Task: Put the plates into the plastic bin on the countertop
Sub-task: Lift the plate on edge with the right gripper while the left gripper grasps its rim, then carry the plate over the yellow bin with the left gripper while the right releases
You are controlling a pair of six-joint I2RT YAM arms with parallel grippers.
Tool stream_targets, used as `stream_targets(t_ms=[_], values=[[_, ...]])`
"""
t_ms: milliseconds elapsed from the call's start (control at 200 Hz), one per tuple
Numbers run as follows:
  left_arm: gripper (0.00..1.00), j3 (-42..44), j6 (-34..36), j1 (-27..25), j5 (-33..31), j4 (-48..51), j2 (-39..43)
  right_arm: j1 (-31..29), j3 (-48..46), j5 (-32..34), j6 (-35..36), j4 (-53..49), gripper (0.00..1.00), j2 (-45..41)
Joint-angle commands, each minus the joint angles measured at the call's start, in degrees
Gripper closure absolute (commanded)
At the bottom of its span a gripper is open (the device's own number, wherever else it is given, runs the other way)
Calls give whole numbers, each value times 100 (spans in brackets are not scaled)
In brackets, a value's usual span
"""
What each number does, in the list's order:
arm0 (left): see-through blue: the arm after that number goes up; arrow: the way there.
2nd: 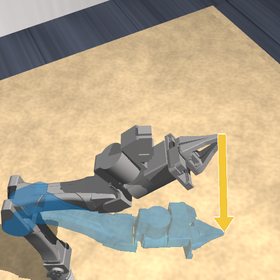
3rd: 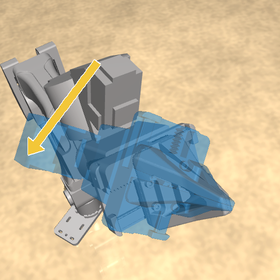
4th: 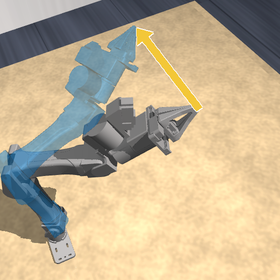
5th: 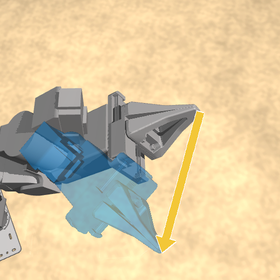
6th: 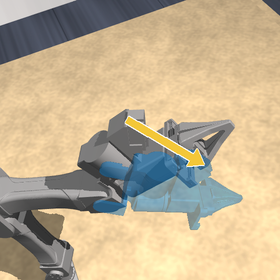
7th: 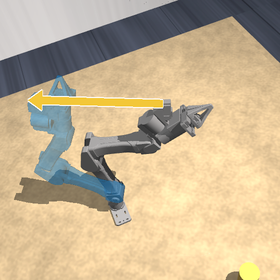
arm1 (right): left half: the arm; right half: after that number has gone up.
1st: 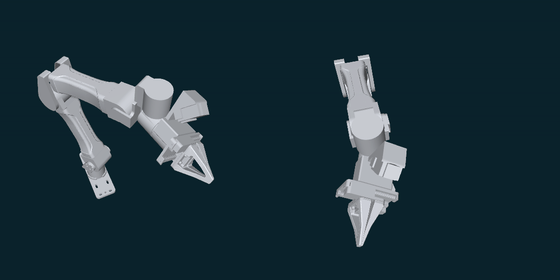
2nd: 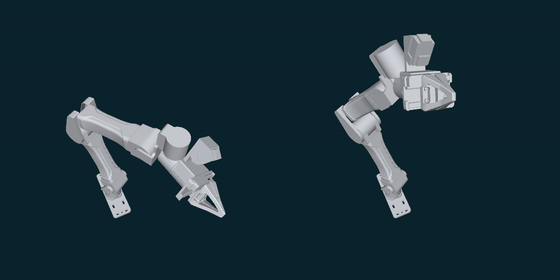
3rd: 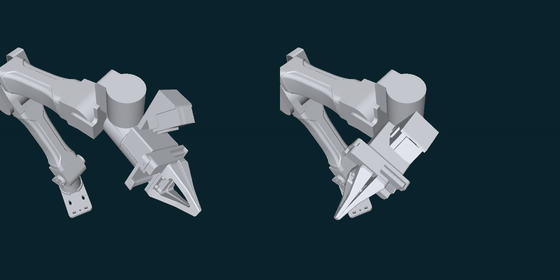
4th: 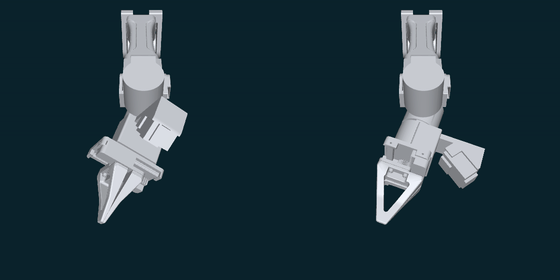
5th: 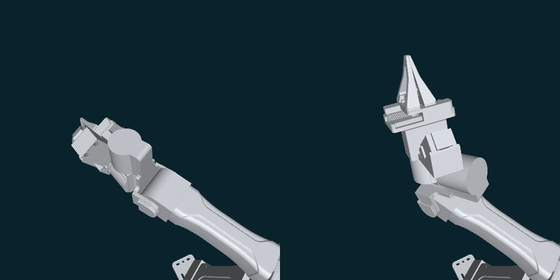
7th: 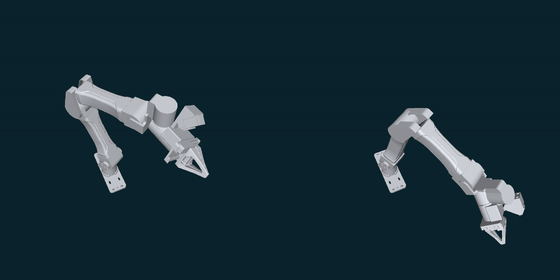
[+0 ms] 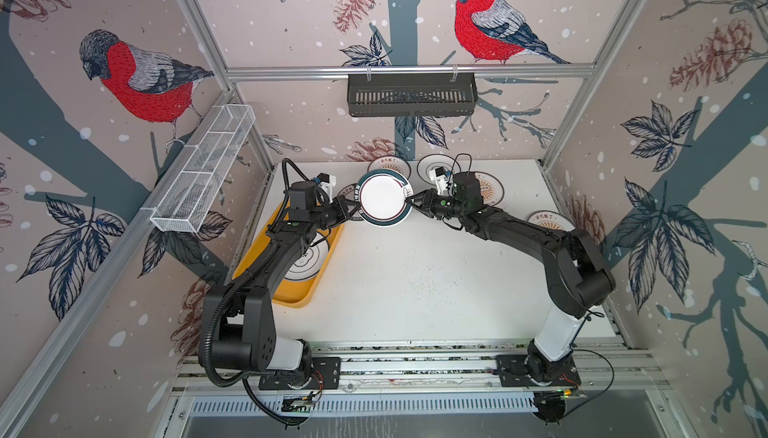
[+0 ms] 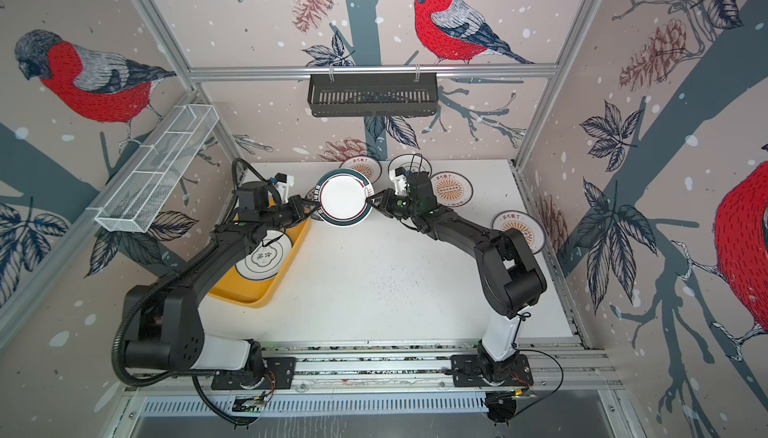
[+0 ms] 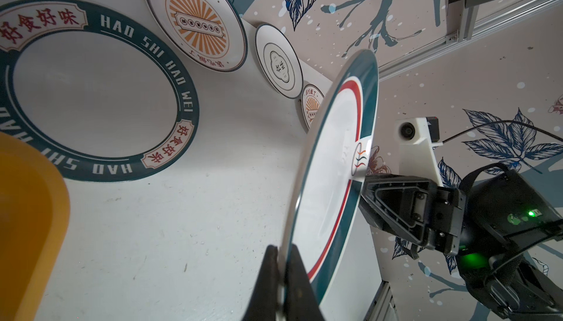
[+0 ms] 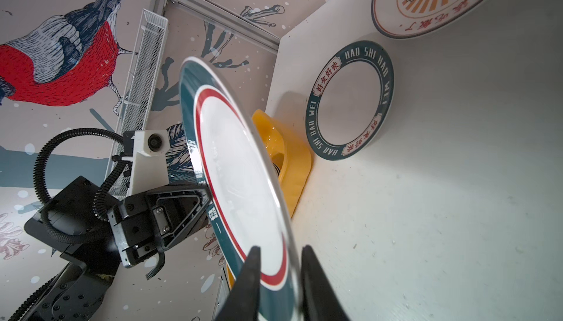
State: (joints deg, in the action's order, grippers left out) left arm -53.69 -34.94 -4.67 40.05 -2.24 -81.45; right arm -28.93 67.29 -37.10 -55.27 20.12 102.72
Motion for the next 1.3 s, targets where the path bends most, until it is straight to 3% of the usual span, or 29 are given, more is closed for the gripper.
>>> stream_targets(t_ms=[0, 165, 250, 420, 750, 941, 1131, 1291], values=[[100, 9, 109, 1, 128, -148, 33, -8, 36, -52, -11, 371, 52, 2], [100, 21, 84, 27, 143, -167, 22, -12, 6, 36, 59, 340, 25, -46], [100, 30, 46, 54, 170, -199, 21, 0, -50, 269, 95, 266, 24, -122], [100, 39, -13, 128, 188, -231, 68, 116, -228, 652, 36, 248, 11, -321], [100, 470, -307, 168, -329, -244, 669, 381, -632, 1125, 228, 250, 8, -888], [100, 1077, -689, 237, -564, -270, 1467, 605, -1088, 1256, 307, 603, 8, -1278], [100, 1739, -1014, 780, -599, -104, 2381, 656, -1623, 1438, 480, 1222, 0, -1832], [100, 2127, -1112, 1497, -456, 274, 2972, 649, -1872, 1720, 836, 1477, 1, -2299]])
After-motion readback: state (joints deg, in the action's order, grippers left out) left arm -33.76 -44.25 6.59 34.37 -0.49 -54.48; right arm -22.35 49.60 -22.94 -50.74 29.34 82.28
